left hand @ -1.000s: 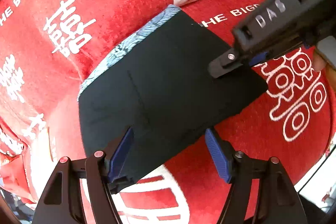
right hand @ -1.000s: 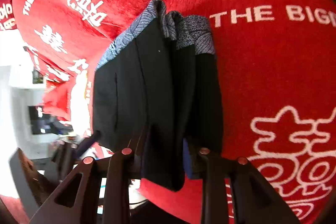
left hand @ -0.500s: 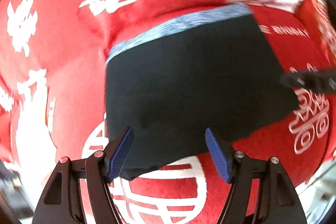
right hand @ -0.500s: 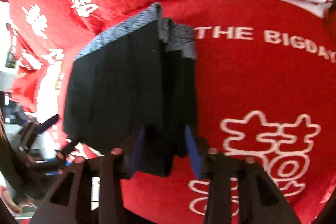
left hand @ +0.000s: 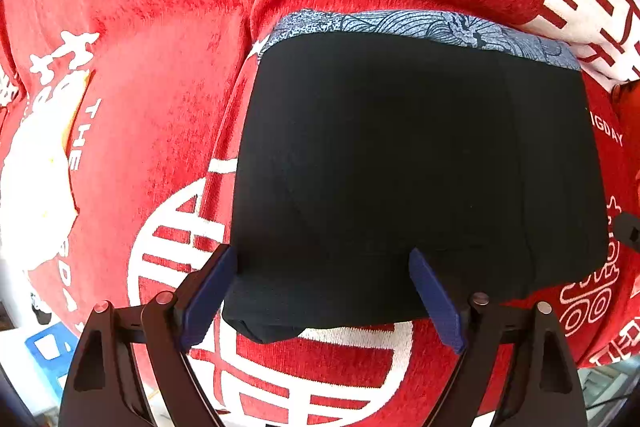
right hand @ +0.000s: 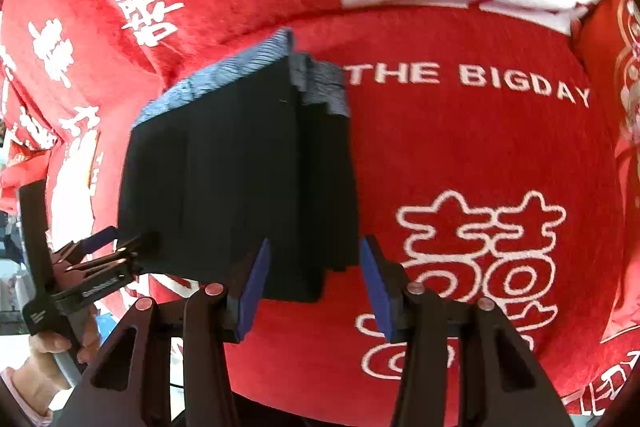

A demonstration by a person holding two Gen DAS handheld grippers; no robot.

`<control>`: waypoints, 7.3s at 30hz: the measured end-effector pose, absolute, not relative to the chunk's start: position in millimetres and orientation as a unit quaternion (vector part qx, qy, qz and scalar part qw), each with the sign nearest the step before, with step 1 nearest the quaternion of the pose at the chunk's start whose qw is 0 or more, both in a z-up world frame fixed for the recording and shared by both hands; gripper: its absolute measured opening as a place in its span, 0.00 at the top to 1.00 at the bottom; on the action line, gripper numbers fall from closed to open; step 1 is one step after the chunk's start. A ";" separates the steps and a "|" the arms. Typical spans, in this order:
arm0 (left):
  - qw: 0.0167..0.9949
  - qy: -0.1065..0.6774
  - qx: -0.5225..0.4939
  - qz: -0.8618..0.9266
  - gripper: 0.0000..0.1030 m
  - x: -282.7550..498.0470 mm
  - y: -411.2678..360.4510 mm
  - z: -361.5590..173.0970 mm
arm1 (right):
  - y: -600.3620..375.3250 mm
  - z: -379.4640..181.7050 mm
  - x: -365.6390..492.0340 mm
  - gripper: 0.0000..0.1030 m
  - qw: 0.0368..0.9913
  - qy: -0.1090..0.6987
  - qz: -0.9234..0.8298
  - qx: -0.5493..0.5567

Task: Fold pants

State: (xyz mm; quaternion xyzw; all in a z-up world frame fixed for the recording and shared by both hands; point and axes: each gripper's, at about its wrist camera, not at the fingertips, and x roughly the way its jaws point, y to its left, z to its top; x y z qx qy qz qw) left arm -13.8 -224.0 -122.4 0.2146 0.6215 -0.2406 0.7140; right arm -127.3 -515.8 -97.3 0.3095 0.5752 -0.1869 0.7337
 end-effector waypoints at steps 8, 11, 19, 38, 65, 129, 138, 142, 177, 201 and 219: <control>0.723 0.613 0.225 -0.226 0.04 -16.6 -225.1 -125.7 | -498.6 -106.9 -110.1 0.47 0.739 0.587 -0.159 0.290; 0.720 0.622 0.214 -0.221 0.04 -14.0 -222.7 -129.9 | -498.8 -125.4 -112.4 0.46 0.728 0.600 -0.155 0.294; 0.727 0.613 0.227 -0.211 0.04 -17.8 -226.2 -132.0 | -510.2 -136.9 -125.8 0.31 0.728 0.589 -0.142 0.322; 0.724 0.618 0.224 -0.208 0.01 -12.2 -226.6 -136.9 | -525.6 -140.7 -148.7 0.26 0.710 0.591 -0.112 0.366; 0.713 0.629 0.169 -0.259 0.01 64.3 -227.2 -121.4 | -584.9 -126.6 -165.0 0.26 0.707 0.532 -0.135 0.445; 0.632 0.660 0.062 -0.402 0.38 4.2 -169.0 -104.6 | -512.8 -147.8 -185.9 0.60 0.662 0.453 0.032 0.596; 0.645 0.656 0.064 -0.387 0.12 3.2 -153.0 -156.3 | -496.1 -188.2 -194.2 0.45 0.673 0.477 -0.011 0.565; 0.657 0.649 0.087 -0.372 0.02 2.8 -152.4 -156.0 | -494.7 -189.2 -192.9 0.33 0.676 0.487 -0.036 0.552; 0.687 0.583 0.286 -0.325 0.02 -108.6 -110.1 -43.4 | -374.1 -49.7 -219.9 0.00 0.699 0.574 -0.288 0.315; 0.723 0.573 0.255 -0.289 0.02 -101.7 -82.5 23.2 | -315.1 27.6 -184.0 0.00 0.703 0.583 -0.288 0.287; 0.722 0.566 0.261 -0.301 0.02 -106.8 -83.9 29.9 | -303.2 33.3 -182.4 0.00 0.697 0.597 -0.300 0.261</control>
